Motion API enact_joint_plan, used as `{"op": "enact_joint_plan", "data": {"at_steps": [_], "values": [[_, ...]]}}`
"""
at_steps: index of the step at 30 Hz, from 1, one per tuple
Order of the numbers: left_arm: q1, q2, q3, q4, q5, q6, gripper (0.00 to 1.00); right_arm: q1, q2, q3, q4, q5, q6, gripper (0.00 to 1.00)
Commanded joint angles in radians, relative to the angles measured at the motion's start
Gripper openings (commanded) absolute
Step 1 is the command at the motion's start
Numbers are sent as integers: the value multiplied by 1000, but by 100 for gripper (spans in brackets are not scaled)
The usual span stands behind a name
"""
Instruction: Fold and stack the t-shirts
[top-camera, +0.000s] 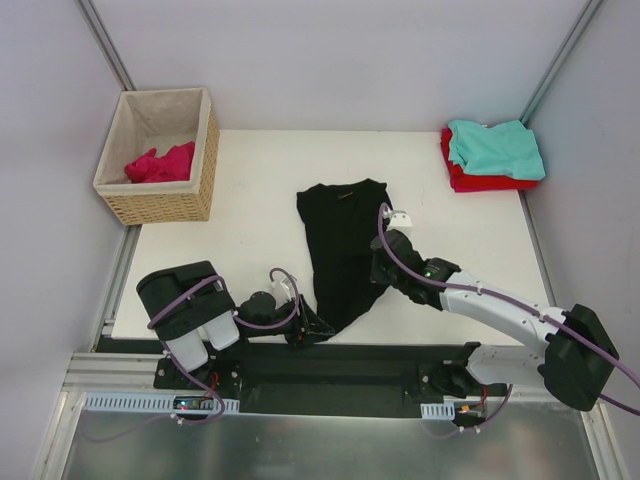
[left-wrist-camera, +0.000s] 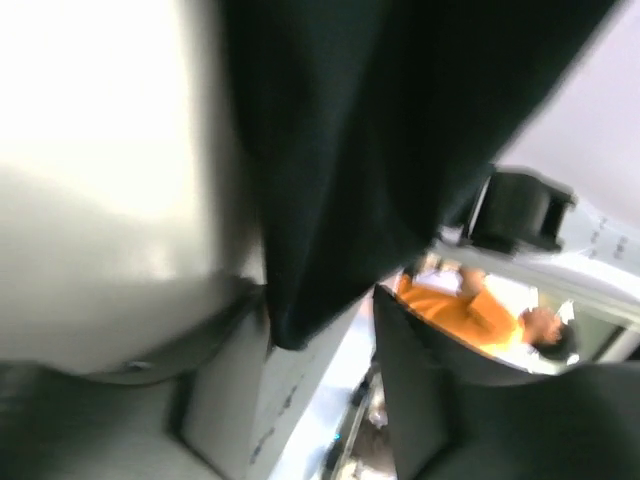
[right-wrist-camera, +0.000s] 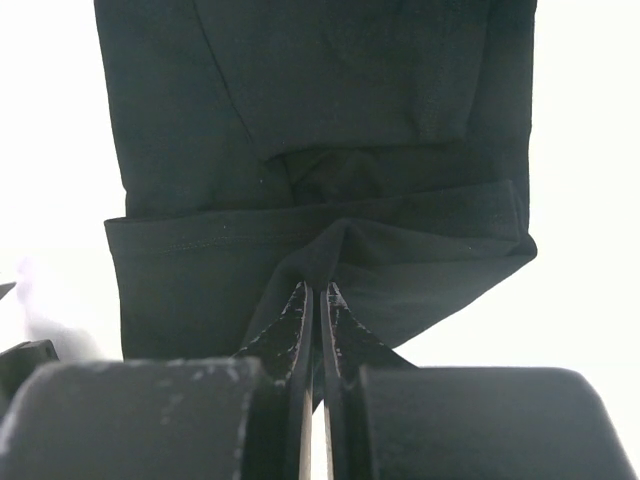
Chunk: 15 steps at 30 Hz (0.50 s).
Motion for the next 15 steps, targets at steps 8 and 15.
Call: {"op": "enact_joint_plan", "data": {"at_steps": [8, 15], "values": [[25, 25, -222, 205, -79, 9, 17, -2, -39, -6, 30, 9, 8, 1], [31, 20, -223, 207, -78, 12, 7, -4, -33, -3, 29, 7, 8, 1]]}}
